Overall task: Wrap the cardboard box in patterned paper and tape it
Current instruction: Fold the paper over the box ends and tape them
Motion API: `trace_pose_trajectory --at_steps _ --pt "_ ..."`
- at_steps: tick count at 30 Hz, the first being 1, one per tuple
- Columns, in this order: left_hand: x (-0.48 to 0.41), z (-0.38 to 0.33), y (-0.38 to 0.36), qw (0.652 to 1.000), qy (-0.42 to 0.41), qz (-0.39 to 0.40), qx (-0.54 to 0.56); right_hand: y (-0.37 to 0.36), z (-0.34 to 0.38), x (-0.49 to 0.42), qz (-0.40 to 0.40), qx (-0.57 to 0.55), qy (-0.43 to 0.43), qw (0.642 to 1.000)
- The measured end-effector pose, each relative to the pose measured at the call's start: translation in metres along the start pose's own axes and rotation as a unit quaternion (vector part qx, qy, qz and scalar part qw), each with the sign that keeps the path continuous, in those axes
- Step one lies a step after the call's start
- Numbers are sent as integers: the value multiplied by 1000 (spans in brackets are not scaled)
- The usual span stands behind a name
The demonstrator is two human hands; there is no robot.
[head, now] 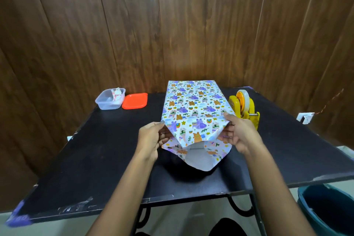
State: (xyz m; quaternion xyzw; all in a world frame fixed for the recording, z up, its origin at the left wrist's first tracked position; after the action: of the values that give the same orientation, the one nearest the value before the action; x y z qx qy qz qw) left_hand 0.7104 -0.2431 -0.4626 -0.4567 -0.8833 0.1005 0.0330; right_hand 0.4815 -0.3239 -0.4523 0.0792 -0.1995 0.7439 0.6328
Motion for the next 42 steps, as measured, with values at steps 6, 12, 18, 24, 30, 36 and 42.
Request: trace_pose_trajectory --at_steps 6,12,18,24,30,36,42 --pt "-14 6 -13 997 66 7 28 0 5 -26 29 -19 -28 999" --pt "-26 7 -21 997 51 -60 16 6 12 -40 4 -49 -14 999" --pt "-26 6 12 989 -20 -144 40 -24 0 -42 75 -19 -17 997" --pt "-25 19 19 985 -35 -166 40 -33 -2 -45 75 -17 -7 997" --pt "-19 10 33 977 -88 -183 62 -28 12 -32 -13 89 62 994" --pt "-23 -1 40 975 -147 -157 -63 -27 26 -12 -147 224 154 951" --pt "-22 -22 43 914 -277 -125 -269 -97 36 61 -147 408 408 803"
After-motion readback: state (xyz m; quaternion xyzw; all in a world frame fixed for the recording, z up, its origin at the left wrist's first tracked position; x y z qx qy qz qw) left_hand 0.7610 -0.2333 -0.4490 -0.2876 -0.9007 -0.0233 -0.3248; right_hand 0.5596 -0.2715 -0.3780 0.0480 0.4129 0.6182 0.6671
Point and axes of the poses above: each hand's wrist, its own x-axis away from the middle knuckle, its own y-axis out of the back of the hand, z = x × y, the point moved 7 cm from there along -x, towards the middle knuckle, and after that the axes turned 9 degrees about -y, right-handed, at the moved point
